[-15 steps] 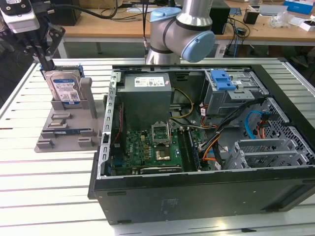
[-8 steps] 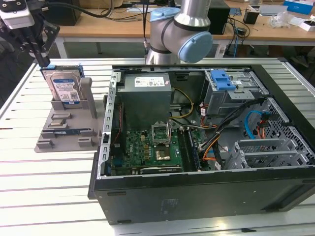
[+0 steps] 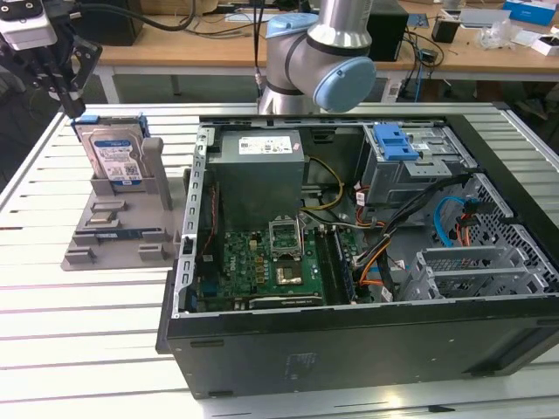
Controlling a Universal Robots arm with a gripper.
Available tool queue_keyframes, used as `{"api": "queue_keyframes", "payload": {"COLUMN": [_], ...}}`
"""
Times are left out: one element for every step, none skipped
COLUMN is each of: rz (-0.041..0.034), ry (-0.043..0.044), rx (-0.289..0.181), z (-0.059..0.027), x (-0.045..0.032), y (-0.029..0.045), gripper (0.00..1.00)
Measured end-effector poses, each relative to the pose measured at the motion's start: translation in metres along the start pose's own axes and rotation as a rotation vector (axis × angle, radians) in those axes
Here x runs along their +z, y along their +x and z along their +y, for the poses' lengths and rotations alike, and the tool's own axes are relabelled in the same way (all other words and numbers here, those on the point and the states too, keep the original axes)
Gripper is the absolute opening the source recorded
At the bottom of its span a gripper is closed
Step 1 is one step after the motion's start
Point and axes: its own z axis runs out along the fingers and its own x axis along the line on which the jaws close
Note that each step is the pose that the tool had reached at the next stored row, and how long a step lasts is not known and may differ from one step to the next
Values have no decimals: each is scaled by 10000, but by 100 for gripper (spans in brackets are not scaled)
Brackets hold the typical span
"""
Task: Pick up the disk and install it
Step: 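Reach for the disk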
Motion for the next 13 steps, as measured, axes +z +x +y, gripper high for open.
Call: {"api": "queue_keyframes", "payload": {"rz": [0,0,0,-1,-1,0,-2,-1,-1,-1,-1,-1,0], "ry": [3,8,13,16,18,21,21,22,22,22,22,22,22], "rx": [0,0,1,0,0,0,0,1,-1,-2,-2,0,0], "z": [13,42,65,79,88,104,113,116,116,116,117,117,118], "x": [4,13,21,26,30,35,37,37,37,37,37,37,37], "y": [6,17,28,38,43,51,53,53,53,53,53,53,53], "gripper": [11,11,11,11,11,11,11,11,11,11,11,11,11]}}
